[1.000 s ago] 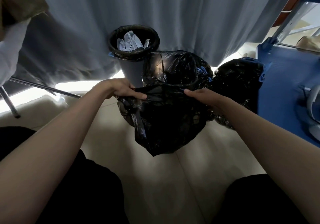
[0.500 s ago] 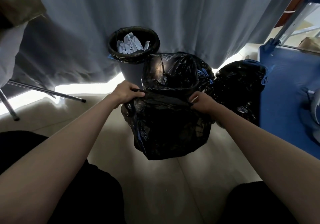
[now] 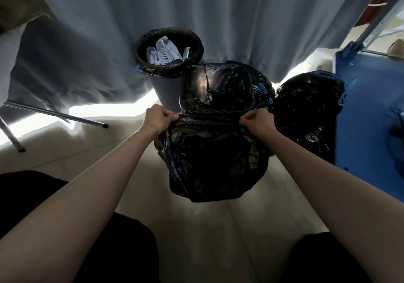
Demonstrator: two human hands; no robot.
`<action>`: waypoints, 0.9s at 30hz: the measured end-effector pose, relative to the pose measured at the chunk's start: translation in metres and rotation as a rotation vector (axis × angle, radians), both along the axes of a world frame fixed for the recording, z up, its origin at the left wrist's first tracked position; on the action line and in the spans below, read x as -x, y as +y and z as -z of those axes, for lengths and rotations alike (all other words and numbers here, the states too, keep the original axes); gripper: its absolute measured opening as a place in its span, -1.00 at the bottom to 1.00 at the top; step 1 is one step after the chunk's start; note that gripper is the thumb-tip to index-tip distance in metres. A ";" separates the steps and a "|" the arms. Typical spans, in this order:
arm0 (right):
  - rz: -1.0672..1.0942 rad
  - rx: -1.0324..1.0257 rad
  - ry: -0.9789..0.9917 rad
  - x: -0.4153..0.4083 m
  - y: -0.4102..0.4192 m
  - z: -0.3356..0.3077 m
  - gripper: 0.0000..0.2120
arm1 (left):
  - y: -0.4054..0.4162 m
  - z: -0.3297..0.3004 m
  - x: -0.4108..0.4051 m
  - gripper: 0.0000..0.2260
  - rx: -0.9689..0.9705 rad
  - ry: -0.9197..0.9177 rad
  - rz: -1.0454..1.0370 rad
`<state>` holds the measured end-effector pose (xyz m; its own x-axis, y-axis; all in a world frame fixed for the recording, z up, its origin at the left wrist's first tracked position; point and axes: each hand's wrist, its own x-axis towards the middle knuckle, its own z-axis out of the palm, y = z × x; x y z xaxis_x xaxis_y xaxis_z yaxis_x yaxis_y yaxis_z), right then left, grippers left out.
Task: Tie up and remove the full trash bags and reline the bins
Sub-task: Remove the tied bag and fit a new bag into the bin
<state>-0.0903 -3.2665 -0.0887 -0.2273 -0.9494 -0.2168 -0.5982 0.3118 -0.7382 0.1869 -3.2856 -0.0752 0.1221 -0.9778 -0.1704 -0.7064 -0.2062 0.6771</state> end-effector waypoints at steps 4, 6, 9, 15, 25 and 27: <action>0.074 0.014 -0.030 -0.005 -0.004 0.002 -0.93 | -0.002 0.006 0.003 -0.84 -0.093 0.026 -0.059; 0.105 -0.011 -0.038 -0.005 -0.008 0.004 -0.90 | -0.002 0.009 0.001 -0.91 -0.124 0.030 -0.095; 0.140 -0.114 -0.048 -0.004 -0.010 0.008 -0.80 | -0.002 0.011 -0.004 -0.89 -0.164 0.043 -0.113; 0.132 -0.200 -0.006 -0.002 -0.001 0.002 -0.72 | 0.004 -0.001 -0.019 -0.91 -0.302 -0.024 -0.062; -0.087 -0.177 0.102 0.001 0.031 -0.022 -0.67 | 0.045 -0.026 -0.018 -0.64 -0.161 -0.463 0.129; -0.114 -0.230 0.151 0.001 0.042 -0.025 -0.74 | 0.060 -0.025 -0.016 -0.62 -0.194 -0.496 0.144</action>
